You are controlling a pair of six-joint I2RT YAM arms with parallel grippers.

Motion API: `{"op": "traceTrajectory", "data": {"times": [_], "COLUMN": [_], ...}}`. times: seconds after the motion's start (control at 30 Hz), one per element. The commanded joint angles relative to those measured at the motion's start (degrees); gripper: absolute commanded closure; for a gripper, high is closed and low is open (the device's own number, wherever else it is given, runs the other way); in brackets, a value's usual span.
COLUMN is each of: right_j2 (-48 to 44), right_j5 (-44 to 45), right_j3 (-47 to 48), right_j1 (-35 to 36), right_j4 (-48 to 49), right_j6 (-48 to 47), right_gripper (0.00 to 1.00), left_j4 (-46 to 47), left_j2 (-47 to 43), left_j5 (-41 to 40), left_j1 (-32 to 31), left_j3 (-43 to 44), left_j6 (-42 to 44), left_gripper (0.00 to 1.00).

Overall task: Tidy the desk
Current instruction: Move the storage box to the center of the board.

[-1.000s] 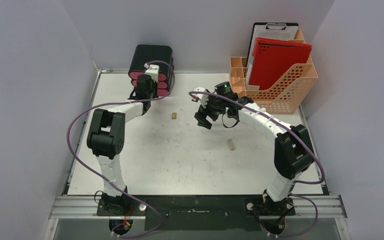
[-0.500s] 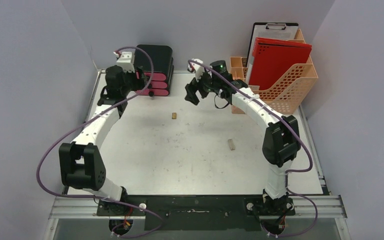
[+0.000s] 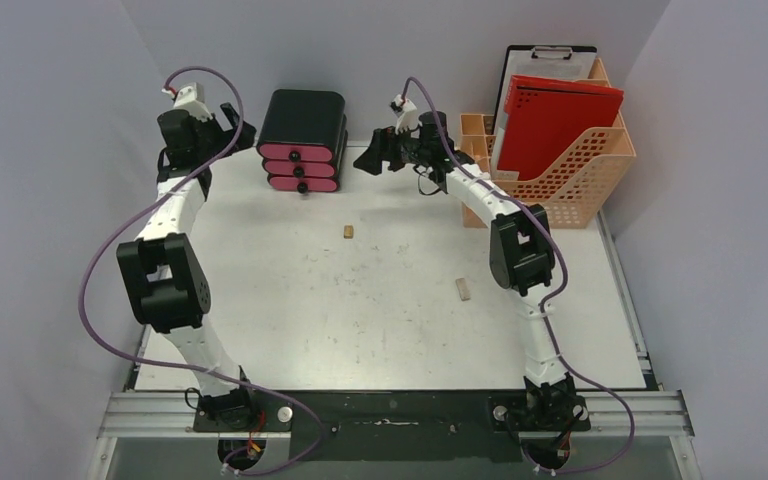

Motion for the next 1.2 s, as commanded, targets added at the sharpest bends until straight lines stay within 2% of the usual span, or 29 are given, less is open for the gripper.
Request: {"op": "traceTrajectory", "data": {"times": [0.0,0.23,0.57,0.87,1.0,1.17], "right_j2": [2.24,6.45,11.14,14.09,14.72,15.75], "right_j5": [-5.46,-9.83,-10.78,-8.92,-8.20,-7.97], "right_j3": [3.84,4.40,8.60,11.36,11.12,11.65], "right_j1": [-0.89,-0.57,-0.31,0.02,-0.19,-0.42], "right_j4": [14.79,29.19,31.42,29.77,30.00,33.27], "right_j6": [14.42,26.11,24.63,24.07,24.90,27.95], "right_gripper": [0.10,0.10,0.10,0.10,0.10,0.10], "left_j4": [5.97,10.04,11.67,12.37,12.97,13.24], "left_j2": [7.57,18.47,26.31,24.28,22.12,20.60], "left_j5": [11.33,18.70,24.16,26.18,26.33,26.15], "left_j1": [2.37,2.92,1.45,-1.42,-2.85,-3.96], "left_j3": [6.74,15.15,22.37,16.34,12.74,10.09], "left_j6": [-8.18,-15.35,-19.19,-18.79,-18.90,-18.84], "left_gripper": [0.04,0.04,0.04,0.01,0.15,0.21]}}
